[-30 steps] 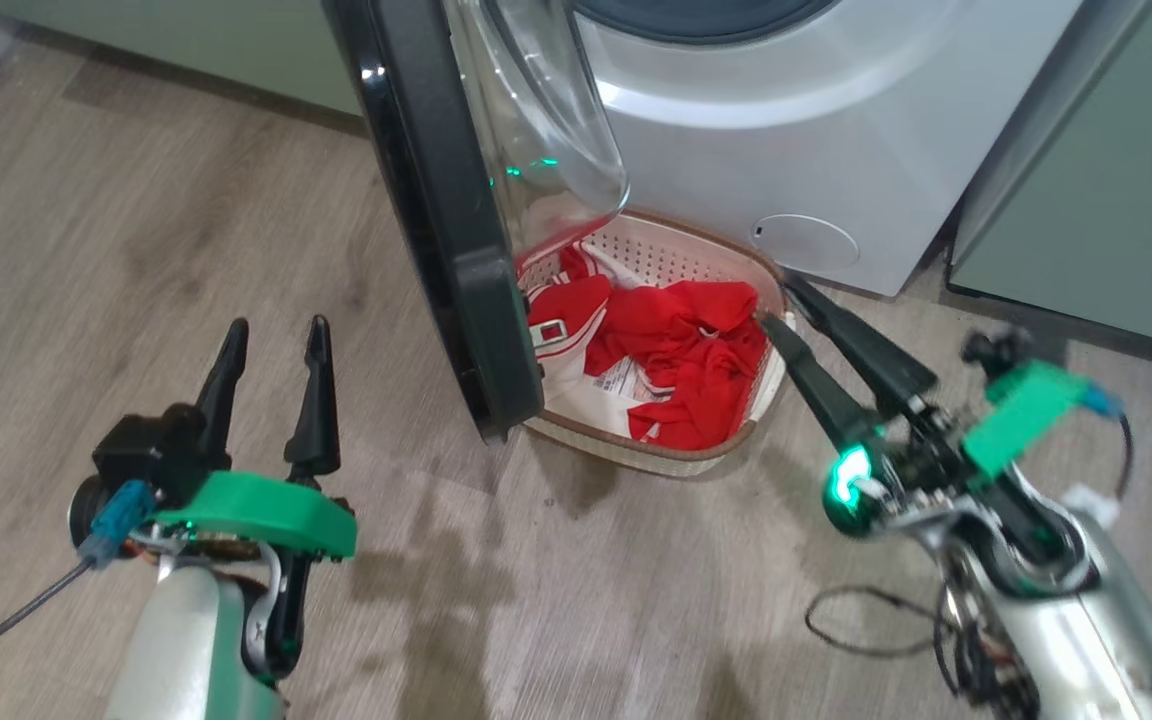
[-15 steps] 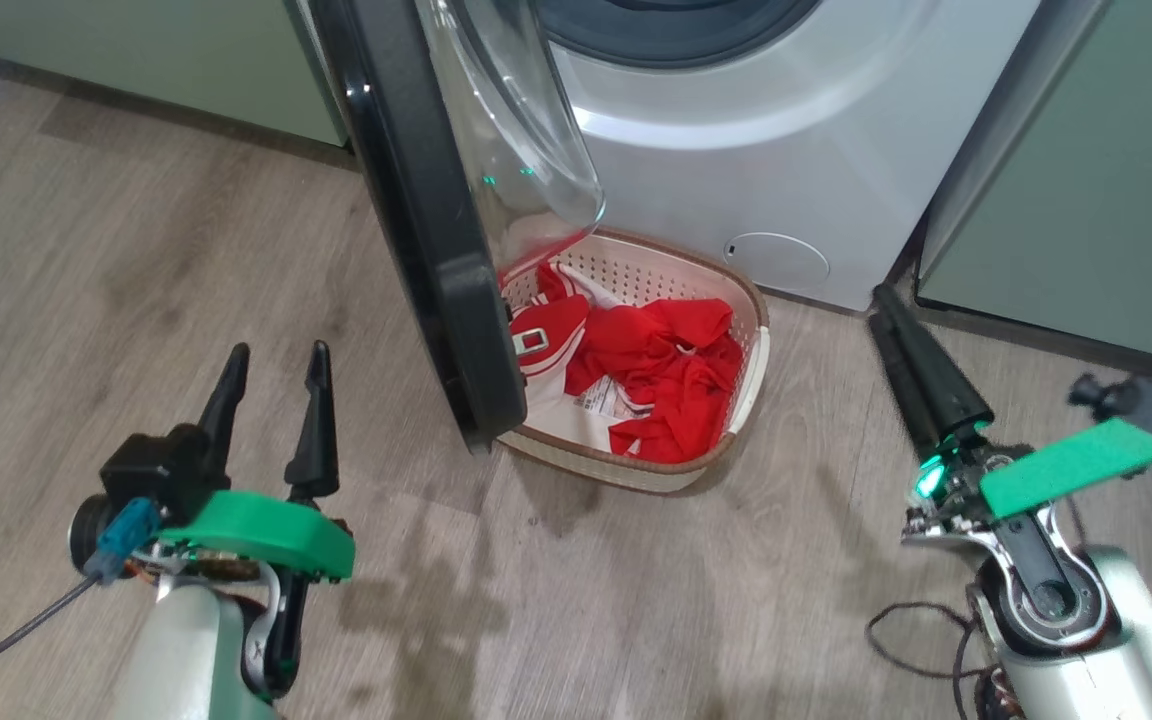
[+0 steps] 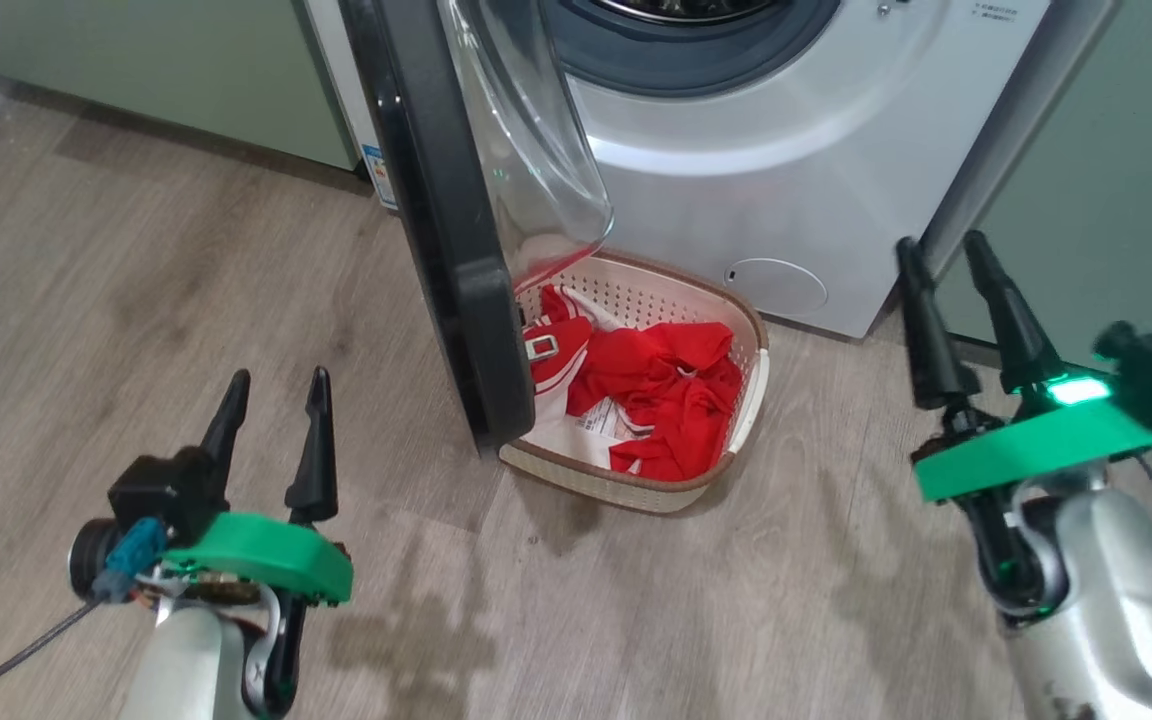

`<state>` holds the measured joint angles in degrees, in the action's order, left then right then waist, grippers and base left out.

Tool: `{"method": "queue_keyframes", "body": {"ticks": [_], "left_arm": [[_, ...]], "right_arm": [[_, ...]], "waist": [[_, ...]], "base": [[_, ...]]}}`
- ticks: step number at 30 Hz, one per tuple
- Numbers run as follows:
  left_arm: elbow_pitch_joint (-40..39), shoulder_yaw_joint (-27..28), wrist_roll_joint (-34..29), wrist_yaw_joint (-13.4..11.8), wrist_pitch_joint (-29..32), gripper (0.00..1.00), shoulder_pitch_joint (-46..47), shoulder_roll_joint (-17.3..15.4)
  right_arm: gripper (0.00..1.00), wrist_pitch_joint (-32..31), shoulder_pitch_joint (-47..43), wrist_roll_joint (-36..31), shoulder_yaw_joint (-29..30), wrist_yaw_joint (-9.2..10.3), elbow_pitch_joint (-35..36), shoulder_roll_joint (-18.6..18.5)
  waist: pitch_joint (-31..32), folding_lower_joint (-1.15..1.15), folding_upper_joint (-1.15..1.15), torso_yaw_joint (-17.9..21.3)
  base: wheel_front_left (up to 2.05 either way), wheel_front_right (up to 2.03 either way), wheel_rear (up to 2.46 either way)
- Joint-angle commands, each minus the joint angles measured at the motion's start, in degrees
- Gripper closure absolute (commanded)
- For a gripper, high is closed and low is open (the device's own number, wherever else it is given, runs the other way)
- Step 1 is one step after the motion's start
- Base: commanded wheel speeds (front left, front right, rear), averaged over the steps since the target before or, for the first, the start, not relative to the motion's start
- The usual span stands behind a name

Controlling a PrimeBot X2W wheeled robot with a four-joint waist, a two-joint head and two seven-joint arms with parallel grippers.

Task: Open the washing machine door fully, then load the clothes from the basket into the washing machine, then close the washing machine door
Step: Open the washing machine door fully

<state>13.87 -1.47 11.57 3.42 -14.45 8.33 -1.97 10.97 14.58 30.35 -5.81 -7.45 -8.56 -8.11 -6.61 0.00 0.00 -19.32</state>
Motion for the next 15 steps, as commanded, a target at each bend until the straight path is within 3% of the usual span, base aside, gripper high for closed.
{"method": "queue_keyframes", "body": {"ticks": [1,7,15], "left_arm": [[-1.8,2.1,-0.4,0.2,-0.5,0.0,1.1,-0.9],[-1.9,2.0,-0.5,0.2,-0.5,0.0,0.9,-0.9],[-1.7,2.3,-0.6,0.2,-0.5,0.0,1.1,-0.9]], "right_arm": [[0.0,0.6,1.0,-2.1,-0.8,-0.03,1.9,0.8],[0.0,1.2,-2.1,-13.8,0.2,-0.03,1.1,2.9],[0.0,2.4,-3.5,-19.9,0.1,-0.03,-2.1,4.3]], "waist": [[0.1,0.0,0.0,0.0],[0.1,0.0,0.0,-0.3],[-0.3,0.0,0.0,-0.1]], "base": [[0.0,0.0,0.0],[0.0,0.0,0.0],[0.0,0.0,0.0]]}}
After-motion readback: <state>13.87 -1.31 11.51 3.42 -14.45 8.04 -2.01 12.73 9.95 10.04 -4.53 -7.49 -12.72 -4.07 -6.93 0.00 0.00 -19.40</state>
